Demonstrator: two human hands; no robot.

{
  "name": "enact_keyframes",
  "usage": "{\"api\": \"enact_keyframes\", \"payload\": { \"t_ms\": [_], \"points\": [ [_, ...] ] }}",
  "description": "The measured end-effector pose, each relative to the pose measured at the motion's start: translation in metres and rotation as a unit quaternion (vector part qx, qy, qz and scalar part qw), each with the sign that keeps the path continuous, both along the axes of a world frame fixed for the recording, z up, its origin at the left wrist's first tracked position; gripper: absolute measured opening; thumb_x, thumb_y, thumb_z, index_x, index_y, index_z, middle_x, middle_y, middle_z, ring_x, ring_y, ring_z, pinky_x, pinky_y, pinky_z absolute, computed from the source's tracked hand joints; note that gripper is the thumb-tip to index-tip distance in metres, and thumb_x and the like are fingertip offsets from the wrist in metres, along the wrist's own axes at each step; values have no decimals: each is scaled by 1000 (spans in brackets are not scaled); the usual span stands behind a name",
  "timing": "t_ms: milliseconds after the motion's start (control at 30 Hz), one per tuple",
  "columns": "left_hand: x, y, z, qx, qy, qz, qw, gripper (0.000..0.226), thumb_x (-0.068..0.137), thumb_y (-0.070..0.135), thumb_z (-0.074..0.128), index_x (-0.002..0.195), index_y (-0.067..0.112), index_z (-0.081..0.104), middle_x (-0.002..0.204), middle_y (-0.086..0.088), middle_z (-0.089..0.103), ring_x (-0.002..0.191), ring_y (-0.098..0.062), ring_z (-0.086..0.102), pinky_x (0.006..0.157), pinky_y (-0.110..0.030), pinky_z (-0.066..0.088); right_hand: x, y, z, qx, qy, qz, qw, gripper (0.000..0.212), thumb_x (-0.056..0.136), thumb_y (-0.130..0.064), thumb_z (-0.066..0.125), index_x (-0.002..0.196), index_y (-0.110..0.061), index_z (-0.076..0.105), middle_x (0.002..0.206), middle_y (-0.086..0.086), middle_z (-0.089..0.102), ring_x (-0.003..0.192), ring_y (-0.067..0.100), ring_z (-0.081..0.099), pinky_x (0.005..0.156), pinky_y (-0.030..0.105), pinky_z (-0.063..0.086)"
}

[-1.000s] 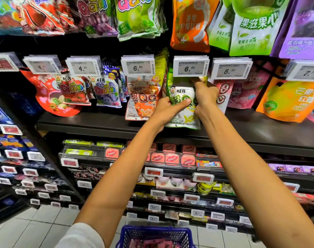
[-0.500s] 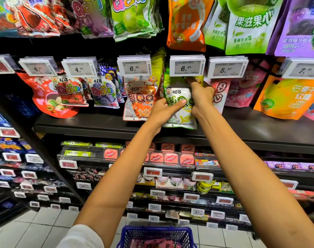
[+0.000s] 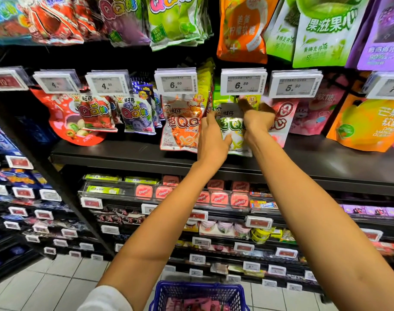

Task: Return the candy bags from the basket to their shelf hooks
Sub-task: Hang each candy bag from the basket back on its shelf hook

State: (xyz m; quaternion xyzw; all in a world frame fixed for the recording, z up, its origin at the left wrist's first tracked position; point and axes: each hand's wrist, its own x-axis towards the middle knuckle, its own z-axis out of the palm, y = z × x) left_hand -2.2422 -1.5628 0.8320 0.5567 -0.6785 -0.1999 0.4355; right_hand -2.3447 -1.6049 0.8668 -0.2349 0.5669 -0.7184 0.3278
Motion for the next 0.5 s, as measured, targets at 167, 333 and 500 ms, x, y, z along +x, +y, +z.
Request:
{"api": "enact_keyframes", "payload": {
  "t_ms": [167,333,500],
  "points": [
    [2,3,-8,-16,13,3,1000,73,85,8,71,146,10,31,134,-14,53,121,-29,53,101,-40,44,0,10,-2,-17,-67,16,997,36,59,-19,93,71,-15,59,74,0,69,71,16,68,64,27,58],
    [8,5,-16,-24,48,-6,999,75,81,4,74,143,16,34,115,-9,58,106,-22,57,91,-37,49,-1,18,-19,41,32,-61,997,36,63,-20,88,71,-17,53,81,4,68,68,17,64,53,22,52],
    [12,8,-22,-24,66,-35,997,66,82,-7,66,139,13,40,120,-10,57,111,-24,56,91,-46,52,-3,28,-41,-21,67,-45,997,30,68,-18,88,71,-14,57,70,1,61,62,9,55,62,23,52]
  ]
}}
